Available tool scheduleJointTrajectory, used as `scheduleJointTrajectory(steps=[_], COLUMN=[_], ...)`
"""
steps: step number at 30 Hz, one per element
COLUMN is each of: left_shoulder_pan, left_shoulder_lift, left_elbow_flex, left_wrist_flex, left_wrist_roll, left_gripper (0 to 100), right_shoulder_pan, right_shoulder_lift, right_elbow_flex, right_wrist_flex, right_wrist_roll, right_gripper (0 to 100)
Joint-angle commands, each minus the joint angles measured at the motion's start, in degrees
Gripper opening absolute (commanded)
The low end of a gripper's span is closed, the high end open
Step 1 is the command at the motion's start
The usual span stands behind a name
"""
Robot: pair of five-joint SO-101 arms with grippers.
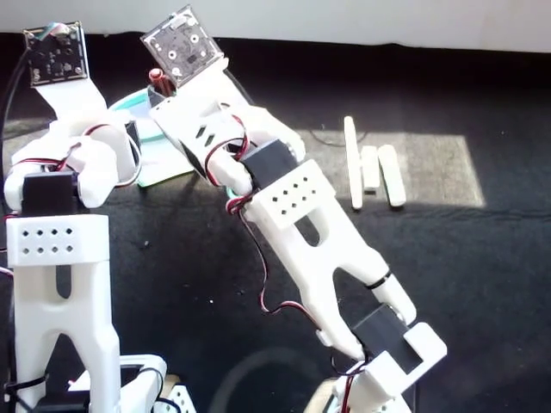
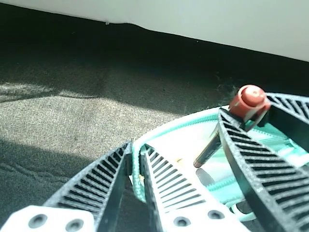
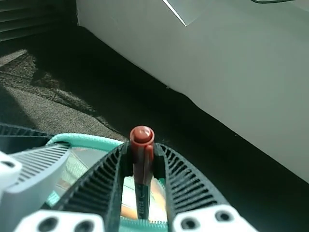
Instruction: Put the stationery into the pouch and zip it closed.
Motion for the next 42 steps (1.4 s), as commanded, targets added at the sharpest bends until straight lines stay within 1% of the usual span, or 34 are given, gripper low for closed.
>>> scheduleJointTrajectory(steps=[1, 5, 7, 11, 15, 17, 19, 21, 23, 25, 27, 28, 31, 35, 36, 42], left_shoulder_pan=[0.1, 0.1, 0.1, 0.1, 0.1, 0.1, 0.0, 0.0, 0.0, 0.1, 0.1, 0.1, 0.1, 0.1, 0.1, 0.1], left_shoulder_lift=[4.9, 4.9, 4.9, 4.9, 4.9, 4.9, 4.9, 4.9, 4.9, 4.9, 4.9, 4.9, 4.9, 4.9, 4.9, 4.9], left_elbow_flex=[0.8, 0.8, 0.8, 0.9, 0.9, 1.0, 1.2, 1.3, 1.2, 1.0, 1.0, 1.0, 0.9, 1.0, 1.2, 1.3], left_wrist_flex=[1.3, 1.3, 1.3, 1.3, 1.5, 1.6, 1.7, 1.7, 1.7, 1.7, 1.7, 1.7, 1.6, 1.7, 1.7, 1.7], left_wrist_roll=[0.4, 0.4, 0.4, 0.4, 0.4, 0.4, 0.4, 0.4, 0.4, 0.4, 0.4, 0.4, 0.4, 0.4, 0.4, 0.4], left_gripper=[1, 1, 1, 1, 1, 1, 1, 1, 1, 1, 1, 1, 1, 1, 1, 1], right_shoulder_pan=[1.0, 1.2, 0.9, 1.1, 1.9, 3.8, 7.5, 14.5, 22.4, 28.6, 31.7, 32.7, 33.6, 33.6, 33.6, 33.8], right_shoulder_lift=[0.9, 0.6, 0.5, 0.5, 0.6, 0.6, 0.7, 1.0, 1.6, 4.3, 8.9, 11.7, 19.6, 28.7, 30.6, 40.3], right_elbow_flex=[-1.3, -2.0, -3.9, -14.2, -31.0, -40.7, -49.5, -55.8, -54.8, -48.7, -40.7, -37.1, -30.1, -30.2, -31.2, -39.4], right_wrist_flex=[5.4, 14.6, 18.3, 24.4, 30.4, 34.2, 37.8, 41.4, 45.5, 48.2, 47.8, 46.7, 43.6, 41.4, 40.4, 33.2], right_wrist_roll=[-0.2, -0.5, -0.5, -0.5, -0.5, -0.5, -0.5, -0.5, -0.5, -0.5, -0.3, -0.2, -0.2, -0.4, -0.4, -0.2], right_gripper=[3.3, 19.2, 19.5, 19.3, 19.2, 19.2, 19.1, 19.0, 16.3, 9.8, 4.0, 3.3, 7.7, 22.6, 24.1, 19.6])
